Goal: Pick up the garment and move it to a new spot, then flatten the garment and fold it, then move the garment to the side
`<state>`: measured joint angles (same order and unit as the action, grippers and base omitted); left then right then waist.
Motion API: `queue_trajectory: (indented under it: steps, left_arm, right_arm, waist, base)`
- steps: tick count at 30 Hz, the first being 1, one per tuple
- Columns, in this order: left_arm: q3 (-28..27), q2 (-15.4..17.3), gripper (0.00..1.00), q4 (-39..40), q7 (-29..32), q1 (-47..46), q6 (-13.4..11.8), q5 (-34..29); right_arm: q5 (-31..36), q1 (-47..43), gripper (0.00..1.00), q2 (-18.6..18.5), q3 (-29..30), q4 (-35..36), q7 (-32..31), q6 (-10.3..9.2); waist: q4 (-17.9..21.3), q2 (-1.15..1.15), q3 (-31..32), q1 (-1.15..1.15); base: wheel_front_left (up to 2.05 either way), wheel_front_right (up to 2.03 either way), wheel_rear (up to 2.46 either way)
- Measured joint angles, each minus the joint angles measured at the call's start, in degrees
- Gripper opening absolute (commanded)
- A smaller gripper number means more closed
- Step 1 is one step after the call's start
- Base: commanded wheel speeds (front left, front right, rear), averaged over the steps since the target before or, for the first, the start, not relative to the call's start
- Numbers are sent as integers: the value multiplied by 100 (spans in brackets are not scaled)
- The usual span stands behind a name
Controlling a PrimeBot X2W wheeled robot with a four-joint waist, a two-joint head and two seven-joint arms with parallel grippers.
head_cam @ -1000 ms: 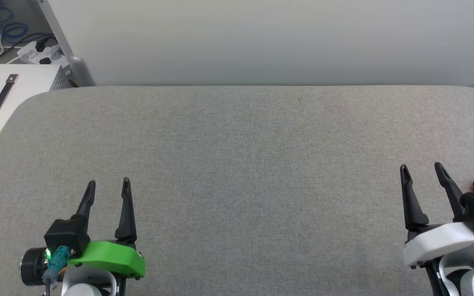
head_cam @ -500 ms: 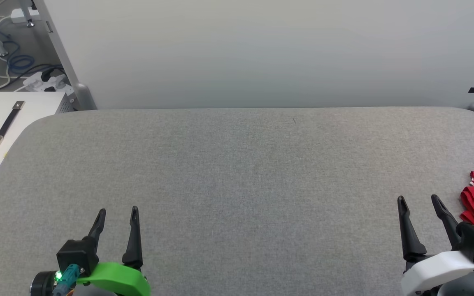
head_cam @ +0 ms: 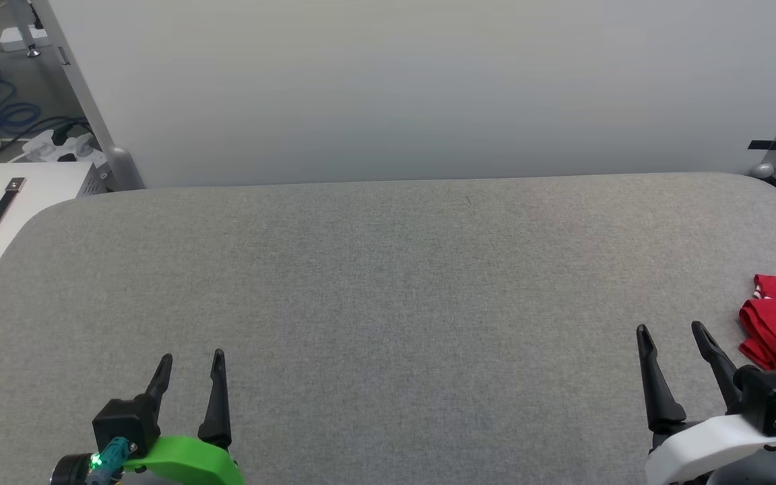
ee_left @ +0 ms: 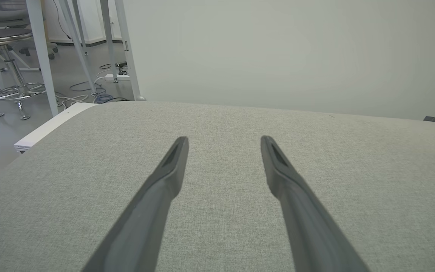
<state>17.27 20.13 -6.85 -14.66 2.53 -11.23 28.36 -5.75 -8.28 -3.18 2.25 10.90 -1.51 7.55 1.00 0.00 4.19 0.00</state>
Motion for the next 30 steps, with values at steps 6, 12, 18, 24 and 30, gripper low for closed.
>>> queue_trajectory:
  steps: [6,12,18,24,30]
  left_arm:
    - [-40,-1,100,-67,0,-1,42,26]
    - [-57,-10,100,-110,0,-1,49,45]
    - [-58,-12,0,-111,9,-2,48,45]
    - [-62,-14,0,-110,11,-2,48,44]
    - [-116,-63,0,-90,69,-3,86,-76]
  right_arm:
    - [0,8,100,12,-37,0,0,0]
    - [-1,8,100,16,-43,0,-9,0]
    - [-5,8,0,16,-41,-1,-9,0]
    - [-5,8,0,16,-37,-3,-9,0]
    - [3,10,0,16,-41,-41,-8,0]
  waist:
    - [10,0,-12,0]
    - [36,0,20,0]
    - [37,0,19,0]
    - [37,0,14,0]
    - [30,0,-7,0]
  base:
    - [0,0,0]
    - [0,0,0]
    - [0,0,0]
    - [0,0,0]
    - [0,0,0]
